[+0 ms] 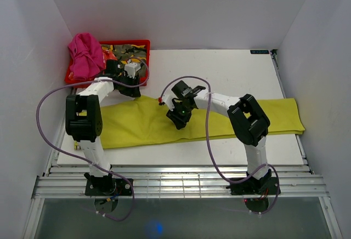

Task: Fold and stack the trousers
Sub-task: Fold the trousers

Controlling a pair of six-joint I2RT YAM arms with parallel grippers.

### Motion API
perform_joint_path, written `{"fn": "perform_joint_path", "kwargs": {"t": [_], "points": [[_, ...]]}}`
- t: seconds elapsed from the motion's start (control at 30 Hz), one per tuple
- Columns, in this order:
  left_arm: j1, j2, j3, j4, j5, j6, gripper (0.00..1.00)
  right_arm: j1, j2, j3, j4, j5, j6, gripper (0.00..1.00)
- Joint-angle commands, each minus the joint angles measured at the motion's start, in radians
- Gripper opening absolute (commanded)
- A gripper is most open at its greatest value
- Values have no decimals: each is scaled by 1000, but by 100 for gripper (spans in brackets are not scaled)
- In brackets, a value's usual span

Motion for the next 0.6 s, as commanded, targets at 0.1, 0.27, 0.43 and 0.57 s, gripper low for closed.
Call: {"fn": "perform_joint_path", "kwargs": {"t": [0.1,0.27,0.43,0.57], "points": [[-47,15,36,7,-83,19,43,24,-17,-64,11,69,-35,47],[-52,33,53,0,-109,30,7,58,3,-83,4,131,-63,46],[-56,55,108,42,-171,40,0,111,16,-115,4,201,-113,45],[-64,39,95,145,-250,66,0,142,17,-156,5,214,-135,45]]}}
